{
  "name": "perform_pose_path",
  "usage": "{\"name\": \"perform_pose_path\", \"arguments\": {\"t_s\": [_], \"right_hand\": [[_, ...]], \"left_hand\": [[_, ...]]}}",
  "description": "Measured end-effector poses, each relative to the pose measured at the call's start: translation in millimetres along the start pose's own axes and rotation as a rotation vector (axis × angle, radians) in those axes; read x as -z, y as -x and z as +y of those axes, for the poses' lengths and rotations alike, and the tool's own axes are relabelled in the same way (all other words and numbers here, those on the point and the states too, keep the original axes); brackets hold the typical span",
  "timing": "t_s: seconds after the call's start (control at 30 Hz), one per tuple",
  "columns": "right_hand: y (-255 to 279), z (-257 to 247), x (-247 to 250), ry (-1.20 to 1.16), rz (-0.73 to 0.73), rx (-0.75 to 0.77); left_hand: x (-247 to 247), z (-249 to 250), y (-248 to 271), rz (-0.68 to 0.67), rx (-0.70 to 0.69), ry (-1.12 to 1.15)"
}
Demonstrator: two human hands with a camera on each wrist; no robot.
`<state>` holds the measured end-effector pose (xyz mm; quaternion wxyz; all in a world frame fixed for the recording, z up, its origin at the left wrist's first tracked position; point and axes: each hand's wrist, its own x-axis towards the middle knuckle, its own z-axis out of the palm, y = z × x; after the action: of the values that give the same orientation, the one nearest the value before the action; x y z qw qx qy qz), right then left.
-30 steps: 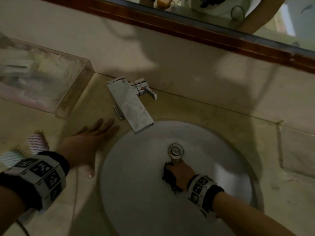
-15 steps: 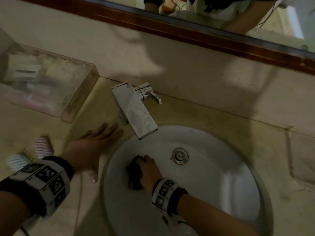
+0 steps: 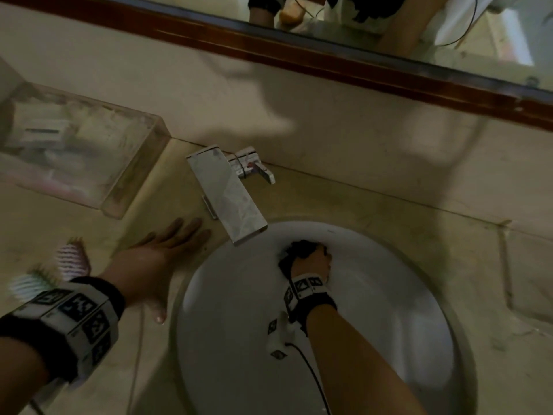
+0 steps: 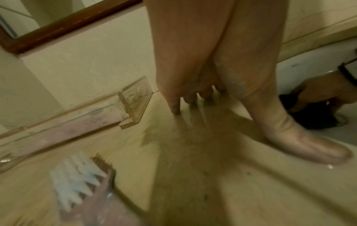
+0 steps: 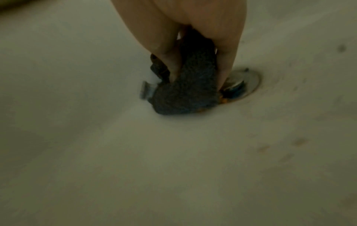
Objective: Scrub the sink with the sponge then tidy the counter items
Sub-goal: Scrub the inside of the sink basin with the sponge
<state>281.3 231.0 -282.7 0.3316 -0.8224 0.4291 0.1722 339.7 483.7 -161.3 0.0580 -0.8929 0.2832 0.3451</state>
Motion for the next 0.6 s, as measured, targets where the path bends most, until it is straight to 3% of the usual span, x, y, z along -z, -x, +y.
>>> {"name": "perform_pose_path", "arguments": {"t_s": [0.13,0.2,0.3,0.4,0.5,0.6], "right_hand": [[4,6,25,0.042,-0.071,0.11],[4,24,46,0.077,-0.036,0.163],[-5,60,68,0.385,0.029,0.174],[-7,83,66,0.668,-0.032,0.126],[-10,83,55,0.657,-0.075,0.134],[-8,67,48,0.451,-0.108,0.098]], "left_hand": [[-2,-3,-3,0.0,-0.022,0.011],[-1,-4,-6,-0.026,-0.025,-0.005],[-2,-6,-7,-0.035,-0.034,-0.027],[-4,-6,-7,-0.02,-0.027,-0.04],[-3,-4,-7,-0.037,-0.013,-0.032],[-1,-4,-7,-0.048,0.0,-0.026]]}}
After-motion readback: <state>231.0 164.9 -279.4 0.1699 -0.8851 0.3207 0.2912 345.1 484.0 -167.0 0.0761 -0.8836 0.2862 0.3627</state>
